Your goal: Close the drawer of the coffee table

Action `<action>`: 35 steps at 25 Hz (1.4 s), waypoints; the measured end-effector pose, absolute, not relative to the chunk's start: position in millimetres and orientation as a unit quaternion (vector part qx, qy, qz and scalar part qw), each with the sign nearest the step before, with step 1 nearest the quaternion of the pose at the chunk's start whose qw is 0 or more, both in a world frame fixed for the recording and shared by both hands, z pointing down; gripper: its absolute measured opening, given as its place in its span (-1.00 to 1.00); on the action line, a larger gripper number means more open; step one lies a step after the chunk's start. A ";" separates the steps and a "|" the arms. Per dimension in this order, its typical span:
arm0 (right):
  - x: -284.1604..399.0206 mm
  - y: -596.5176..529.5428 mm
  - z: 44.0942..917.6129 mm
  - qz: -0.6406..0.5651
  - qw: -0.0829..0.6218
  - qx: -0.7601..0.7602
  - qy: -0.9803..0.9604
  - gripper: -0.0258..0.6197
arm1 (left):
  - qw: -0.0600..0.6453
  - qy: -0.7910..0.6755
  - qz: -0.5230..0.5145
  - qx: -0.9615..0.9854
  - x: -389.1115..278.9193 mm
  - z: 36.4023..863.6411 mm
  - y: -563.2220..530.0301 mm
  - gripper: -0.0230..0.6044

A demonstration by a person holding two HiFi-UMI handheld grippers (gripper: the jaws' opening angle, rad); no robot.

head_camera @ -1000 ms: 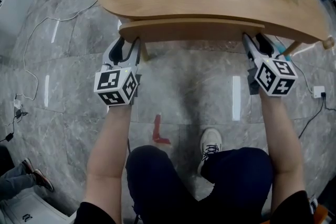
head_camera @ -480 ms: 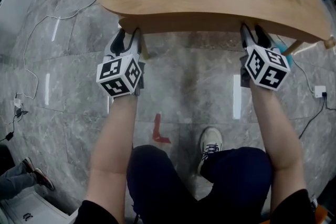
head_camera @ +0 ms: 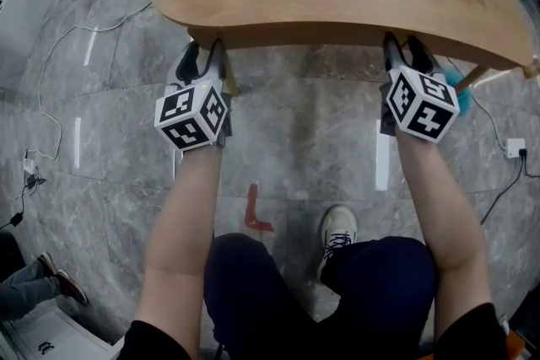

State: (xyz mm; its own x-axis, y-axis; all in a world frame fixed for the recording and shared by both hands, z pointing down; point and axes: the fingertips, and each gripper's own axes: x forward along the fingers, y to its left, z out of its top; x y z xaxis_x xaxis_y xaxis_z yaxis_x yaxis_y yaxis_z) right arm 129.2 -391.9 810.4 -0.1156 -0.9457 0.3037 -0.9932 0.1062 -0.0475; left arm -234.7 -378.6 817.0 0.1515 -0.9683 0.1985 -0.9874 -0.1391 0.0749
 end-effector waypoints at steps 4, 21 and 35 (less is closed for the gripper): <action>129.6 -392.1 810.4 0.118 0.094 0.659 -0.737 -0.34 | 0.091 -0.651 0.048 0.752 -234.6 817.0 -379.2 -0.32; 83.0 -337.2 802.1 0.135 0.143 0.548 -0.813 -0.92 | 0.087 -0.627 0.100 0.767 -227.1 789.5 -322.8 -0.91; 48.1 -264.4 571.2 0.220 0.129 0.466 -0.847 -0.92 | 0.142 -0.581 0.161 0.785 -180.5 547.6 -212.5 -0.91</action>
